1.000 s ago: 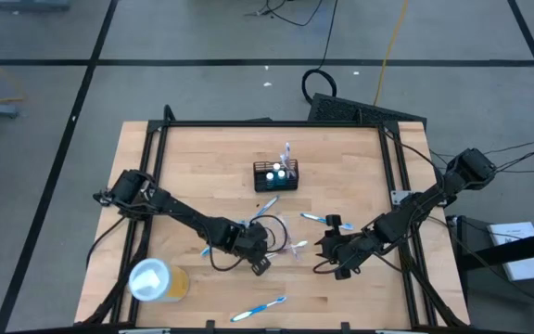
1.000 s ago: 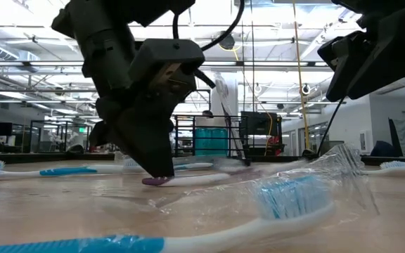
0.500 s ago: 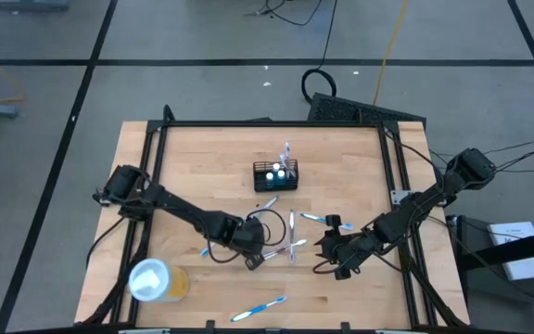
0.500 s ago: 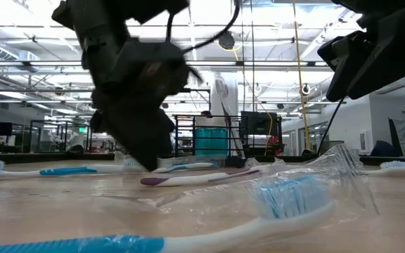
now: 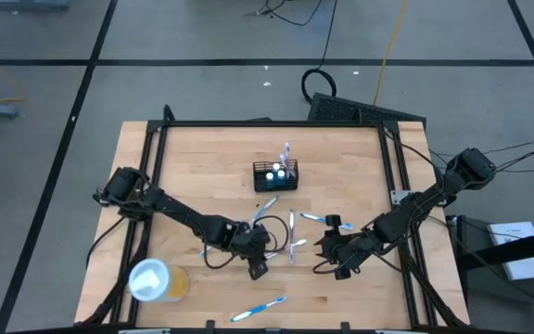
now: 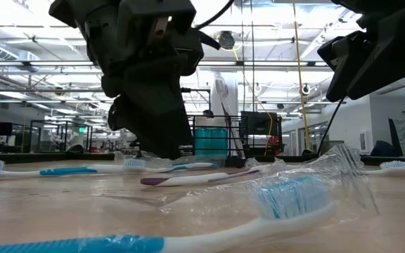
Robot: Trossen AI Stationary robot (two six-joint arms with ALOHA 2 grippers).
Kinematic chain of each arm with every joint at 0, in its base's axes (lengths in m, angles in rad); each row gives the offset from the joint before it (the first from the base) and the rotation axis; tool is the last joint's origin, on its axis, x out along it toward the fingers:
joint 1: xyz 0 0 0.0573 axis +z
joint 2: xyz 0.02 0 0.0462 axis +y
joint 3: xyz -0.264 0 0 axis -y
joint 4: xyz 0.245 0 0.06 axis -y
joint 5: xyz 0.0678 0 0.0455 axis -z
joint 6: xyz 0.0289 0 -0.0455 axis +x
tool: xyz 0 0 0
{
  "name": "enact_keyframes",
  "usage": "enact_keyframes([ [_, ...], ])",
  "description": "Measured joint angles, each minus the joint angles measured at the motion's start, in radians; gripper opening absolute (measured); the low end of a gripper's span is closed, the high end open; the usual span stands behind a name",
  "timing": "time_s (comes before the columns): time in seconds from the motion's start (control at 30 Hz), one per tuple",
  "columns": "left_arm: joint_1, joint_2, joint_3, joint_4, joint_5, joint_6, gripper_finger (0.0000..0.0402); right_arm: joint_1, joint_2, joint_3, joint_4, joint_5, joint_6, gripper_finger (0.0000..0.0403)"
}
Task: Pick & Place toothbrushing station
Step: Put the purple toothbrush into the black organizer
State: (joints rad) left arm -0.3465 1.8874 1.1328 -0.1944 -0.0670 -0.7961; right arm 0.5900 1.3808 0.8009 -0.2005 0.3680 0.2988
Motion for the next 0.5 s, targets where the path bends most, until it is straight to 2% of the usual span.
enact_keyframes([
  [0.27, -0.022, 0.053, 0.004, 0.010, -0.036, 0.017, 0.0177, 0.000, 0.000, 0.000, -0.003, 0.002, -0.004, 0.0128],
  [0.5, -0.031, 0.140, 0.132, -0.171, -0.087, 0.116, 0.0177, -0.003, 0.000, 0.000, -0.003, 0.027, -0.001, 0.0128],
])
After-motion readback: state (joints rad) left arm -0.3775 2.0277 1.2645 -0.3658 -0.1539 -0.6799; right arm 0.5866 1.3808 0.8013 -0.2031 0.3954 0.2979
